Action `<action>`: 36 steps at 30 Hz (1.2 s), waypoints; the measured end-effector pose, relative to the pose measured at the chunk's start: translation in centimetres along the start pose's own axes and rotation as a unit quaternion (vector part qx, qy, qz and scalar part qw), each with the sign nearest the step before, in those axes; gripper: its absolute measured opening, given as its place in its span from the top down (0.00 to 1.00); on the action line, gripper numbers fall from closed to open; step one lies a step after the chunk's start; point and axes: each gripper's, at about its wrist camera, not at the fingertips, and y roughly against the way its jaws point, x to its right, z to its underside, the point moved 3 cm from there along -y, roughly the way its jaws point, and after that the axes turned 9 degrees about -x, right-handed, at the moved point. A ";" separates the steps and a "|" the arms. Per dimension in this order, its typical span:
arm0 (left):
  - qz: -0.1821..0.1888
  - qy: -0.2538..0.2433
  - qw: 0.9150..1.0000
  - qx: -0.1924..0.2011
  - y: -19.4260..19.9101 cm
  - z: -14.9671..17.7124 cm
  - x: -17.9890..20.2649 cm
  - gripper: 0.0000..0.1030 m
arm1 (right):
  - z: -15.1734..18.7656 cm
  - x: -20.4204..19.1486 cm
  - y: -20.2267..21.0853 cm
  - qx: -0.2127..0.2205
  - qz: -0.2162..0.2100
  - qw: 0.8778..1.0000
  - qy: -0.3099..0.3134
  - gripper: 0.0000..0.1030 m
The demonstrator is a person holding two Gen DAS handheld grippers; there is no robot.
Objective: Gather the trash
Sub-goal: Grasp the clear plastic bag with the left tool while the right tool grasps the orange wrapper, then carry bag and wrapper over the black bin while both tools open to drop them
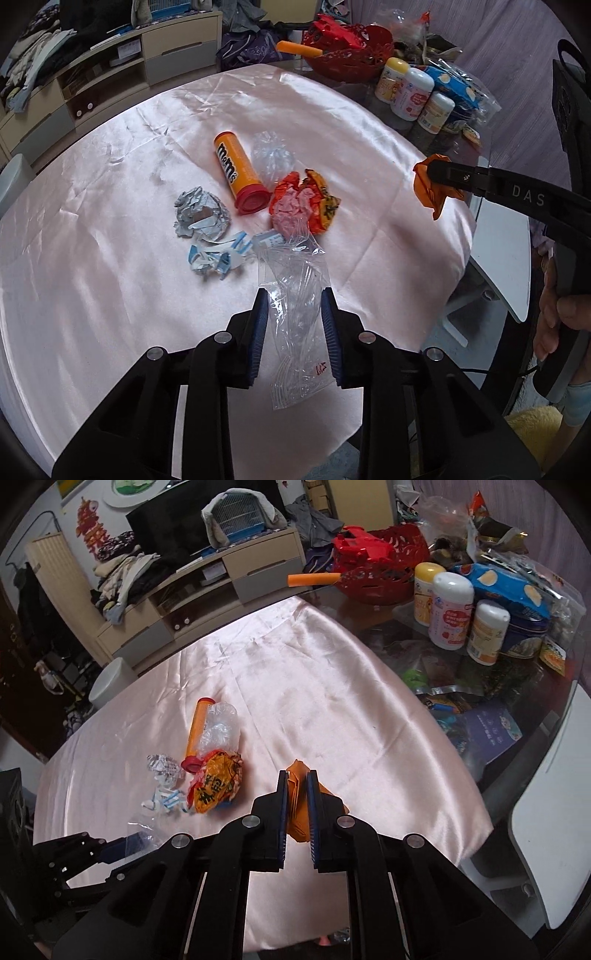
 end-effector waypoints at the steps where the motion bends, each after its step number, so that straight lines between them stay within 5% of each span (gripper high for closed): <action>1: 0.000 -0.006 1.000 0.003 0.3 0.3 0.6 0.73 | 0.5 0.4 0.8 0.004 0.007 1.000 -0.002 0.89; 16: 0.021 -0.058 0.998 0.021 2.5 7.8 7.1 0.73 | 10.1 5.9 8.9 0.020 0.057 0.997 -0.049 0.89; 36: 0.038 -0.069 0.993 -0.094 -7.2 14.6 9.9 0.73 | 20.0 5.8 0.4 -0.060 0.031 0.994 -0.090 0.89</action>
